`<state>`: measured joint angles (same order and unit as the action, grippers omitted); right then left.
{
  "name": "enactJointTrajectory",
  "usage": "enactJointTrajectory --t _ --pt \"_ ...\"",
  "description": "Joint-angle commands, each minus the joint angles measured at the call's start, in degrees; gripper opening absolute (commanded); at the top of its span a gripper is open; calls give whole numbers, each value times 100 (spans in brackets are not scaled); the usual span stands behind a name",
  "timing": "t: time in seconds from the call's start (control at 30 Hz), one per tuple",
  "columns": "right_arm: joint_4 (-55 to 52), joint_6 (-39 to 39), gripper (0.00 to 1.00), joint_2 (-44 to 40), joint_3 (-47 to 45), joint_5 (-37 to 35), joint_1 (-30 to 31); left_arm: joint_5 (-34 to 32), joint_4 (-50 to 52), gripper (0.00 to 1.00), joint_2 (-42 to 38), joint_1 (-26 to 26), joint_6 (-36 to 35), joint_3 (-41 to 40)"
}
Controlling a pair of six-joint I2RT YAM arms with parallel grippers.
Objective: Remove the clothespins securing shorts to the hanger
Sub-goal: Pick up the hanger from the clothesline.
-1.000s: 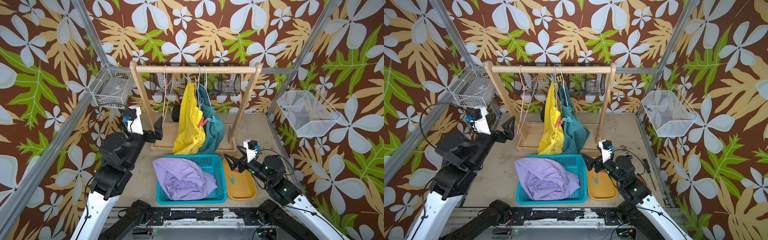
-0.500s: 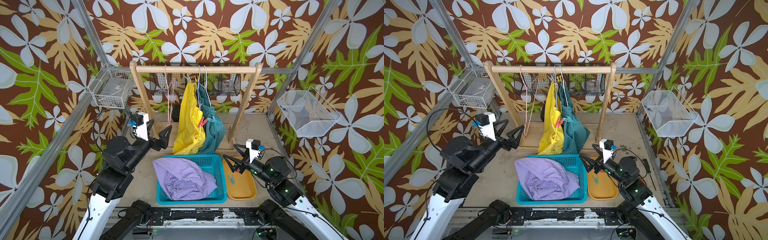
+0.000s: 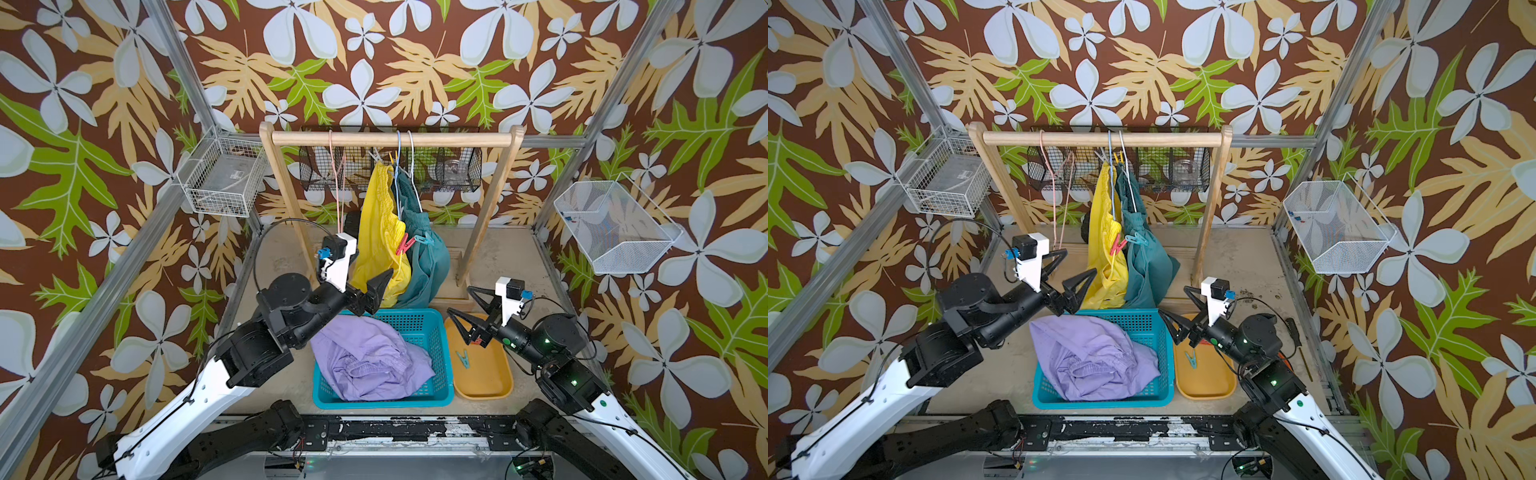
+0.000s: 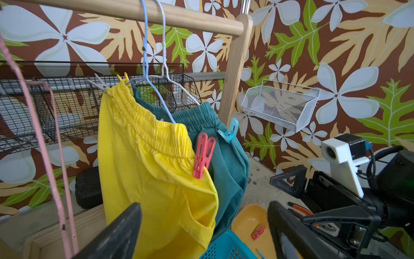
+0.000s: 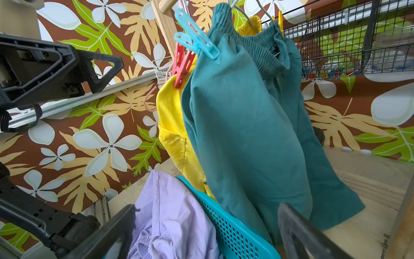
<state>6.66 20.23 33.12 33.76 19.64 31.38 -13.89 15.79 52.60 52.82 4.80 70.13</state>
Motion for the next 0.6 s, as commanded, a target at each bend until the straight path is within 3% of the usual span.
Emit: enactJointTrajectory --t 0.0,0.37,0.57 --pt "-84 -142 100 0 70 -69 0 -740 -185 91 180 198 -192 -36" --pt "-208 -264 100 -42 -9 -196 -6 -1082 -373 90 1157 243 -76 -61" --pt "-256 -333 100 -63 -29 -313 -8 -2173 -381 90 1730 241 -207 68"
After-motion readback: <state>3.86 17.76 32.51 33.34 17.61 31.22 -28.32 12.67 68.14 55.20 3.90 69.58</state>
